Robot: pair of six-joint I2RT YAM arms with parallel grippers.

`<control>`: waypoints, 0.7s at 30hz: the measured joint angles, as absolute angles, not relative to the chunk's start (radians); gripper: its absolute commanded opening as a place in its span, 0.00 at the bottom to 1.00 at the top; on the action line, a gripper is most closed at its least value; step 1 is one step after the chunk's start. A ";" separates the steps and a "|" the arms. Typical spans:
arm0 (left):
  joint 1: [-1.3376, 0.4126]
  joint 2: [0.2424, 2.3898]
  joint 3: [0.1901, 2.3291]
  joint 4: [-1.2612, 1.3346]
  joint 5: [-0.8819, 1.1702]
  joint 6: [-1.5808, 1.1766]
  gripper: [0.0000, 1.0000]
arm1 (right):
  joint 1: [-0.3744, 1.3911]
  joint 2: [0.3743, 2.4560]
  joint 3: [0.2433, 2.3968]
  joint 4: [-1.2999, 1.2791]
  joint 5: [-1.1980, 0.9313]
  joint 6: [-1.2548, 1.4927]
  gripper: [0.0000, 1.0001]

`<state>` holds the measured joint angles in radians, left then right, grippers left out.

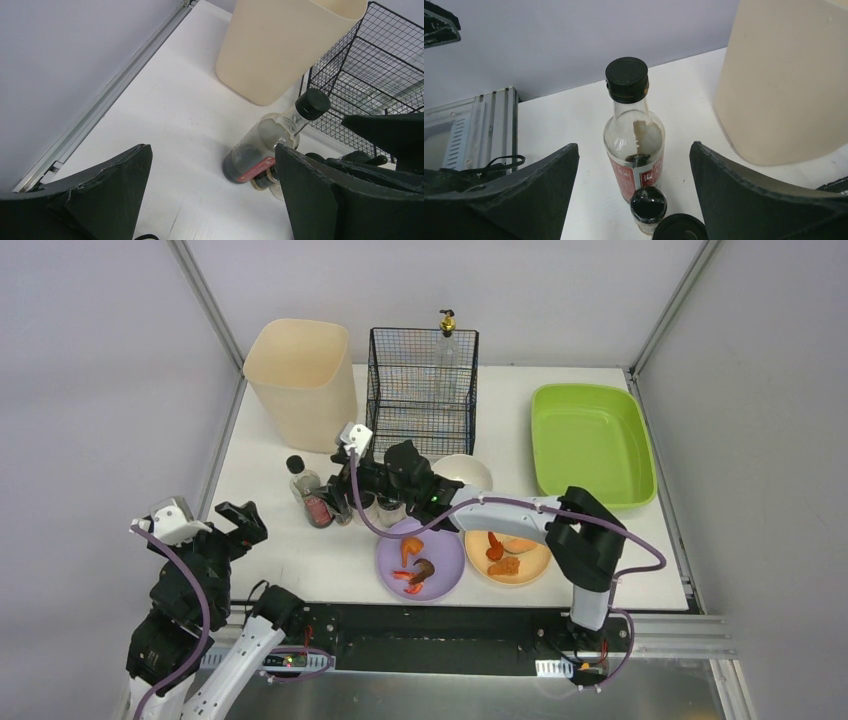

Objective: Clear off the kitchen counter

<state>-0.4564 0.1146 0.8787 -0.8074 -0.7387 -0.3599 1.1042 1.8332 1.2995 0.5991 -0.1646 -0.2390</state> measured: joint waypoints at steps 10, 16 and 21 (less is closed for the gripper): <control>-0.443 0.116 0.874 -0.805 -0.733 -0.360 0.97 | 1.119 1.952 1.431 0.663 -0.160 -0.217 0.84; -0.428 0.117 0.874 -0.801 -0.718 -0.360 0.97 | 1.125 2.006 1.489 0.667 -0.160 -0.217 0.83; -0.408 0.117 0.871 -0.797 -0.706 -0.360 0.97 | 1.130 2.047 1.523 0.666 -0.151 -0.217 0.79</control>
